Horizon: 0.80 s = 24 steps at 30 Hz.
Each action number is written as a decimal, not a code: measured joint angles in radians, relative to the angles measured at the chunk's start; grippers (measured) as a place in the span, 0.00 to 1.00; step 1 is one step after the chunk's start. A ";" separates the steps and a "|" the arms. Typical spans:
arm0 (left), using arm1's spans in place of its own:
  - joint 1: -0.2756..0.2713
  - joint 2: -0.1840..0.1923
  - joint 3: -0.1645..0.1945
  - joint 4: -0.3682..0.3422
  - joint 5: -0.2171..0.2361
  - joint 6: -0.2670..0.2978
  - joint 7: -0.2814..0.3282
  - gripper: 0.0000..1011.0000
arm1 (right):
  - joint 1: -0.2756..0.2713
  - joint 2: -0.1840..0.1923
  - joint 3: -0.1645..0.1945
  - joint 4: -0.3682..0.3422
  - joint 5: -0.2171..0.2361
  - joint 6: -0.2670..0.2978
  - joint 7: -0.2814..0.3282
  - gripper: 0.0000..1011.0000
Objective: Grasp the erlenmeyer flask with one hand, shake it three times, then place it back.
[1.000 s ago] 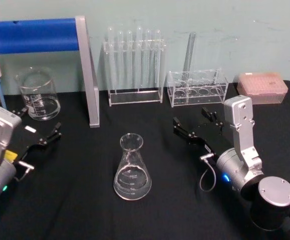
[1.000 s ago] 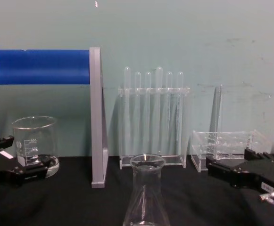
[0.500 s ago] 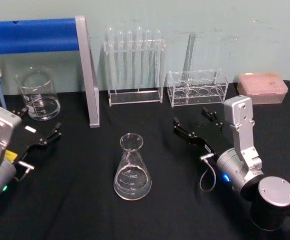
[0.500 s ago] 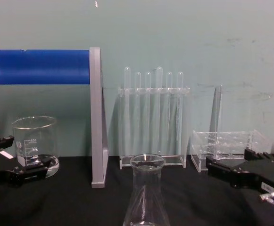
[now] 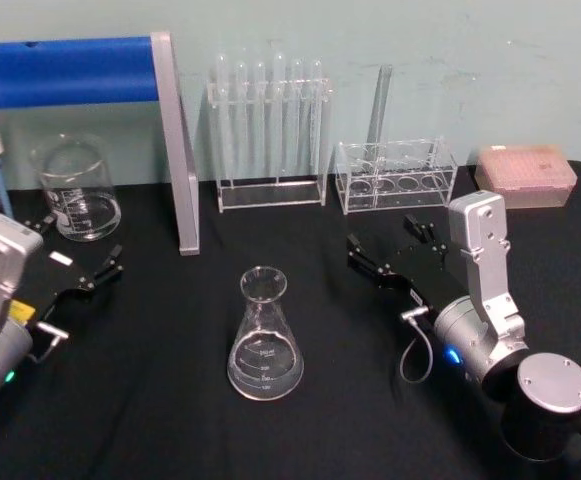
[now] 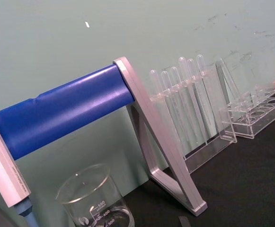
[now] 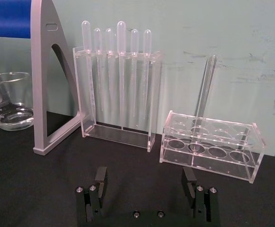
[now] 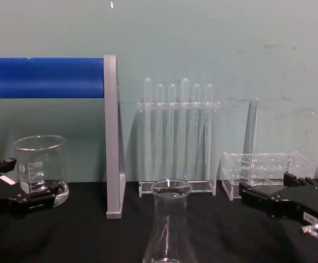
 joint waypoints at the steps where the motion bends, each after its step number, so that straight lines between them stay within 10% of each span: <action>1: 0.000 0.000 0.000 0.000 0.000 0.000 0.000 0.99 | 0.000 0.000 0.000 0.000 0.000 0.000 0.000 0.99; 24: 0.000 0.000 0.000 0.000 0.000 0.000 0.000 0.99 | 0.000 0.000 0.000 0.000 0.000 0.000 0.000 0.99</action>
